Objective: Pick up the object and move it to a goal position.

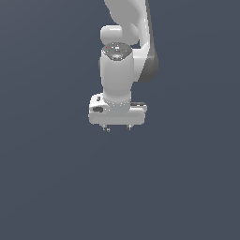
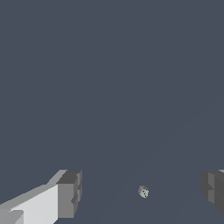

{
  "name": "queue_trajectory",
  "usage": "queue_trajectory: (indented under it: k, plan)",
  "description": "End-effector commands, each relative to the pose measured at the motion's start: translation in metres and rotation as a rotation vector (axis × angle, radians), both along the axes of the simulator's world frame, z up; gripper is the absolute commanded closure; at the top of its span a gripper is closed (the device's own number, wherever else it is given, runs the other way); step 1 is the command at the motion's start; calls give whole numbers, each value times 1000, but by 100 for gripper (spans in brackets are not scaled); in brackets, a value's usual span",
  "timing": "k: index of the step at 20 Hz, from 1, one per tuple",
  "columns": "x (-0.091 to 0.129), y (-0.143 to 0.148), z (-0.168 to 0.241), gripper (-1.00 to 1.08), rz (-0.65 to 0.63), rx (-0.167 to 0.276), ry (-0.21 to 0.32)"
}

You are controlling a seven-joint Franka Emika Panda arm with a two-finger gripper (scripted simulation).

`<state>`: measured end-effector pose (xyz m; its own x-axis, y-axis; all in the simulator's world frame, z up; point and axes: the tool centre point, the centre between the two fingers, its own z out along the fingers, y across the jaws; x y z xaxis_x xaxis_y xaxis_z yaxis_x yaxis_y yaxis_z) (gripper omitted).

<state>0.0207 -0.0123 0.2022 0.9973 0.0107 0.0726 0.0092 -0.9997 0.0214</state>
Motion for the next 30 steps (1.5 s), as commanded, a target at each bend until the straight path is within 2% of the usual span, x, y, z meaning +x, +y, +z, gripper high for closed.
queue_trajectory:
  k: [1,10,19,25,30]
  plan:
    - [0,0,0,-92,0,0,0]
    - [-1,-26,11,-92,-33,6,-14]
    - [-5,-28,2,-92,-50,10,-10]
    - [-22,-33,-29,-92,-105,20,5]
    - [-48,-40,-69,-92,-183,29,25]
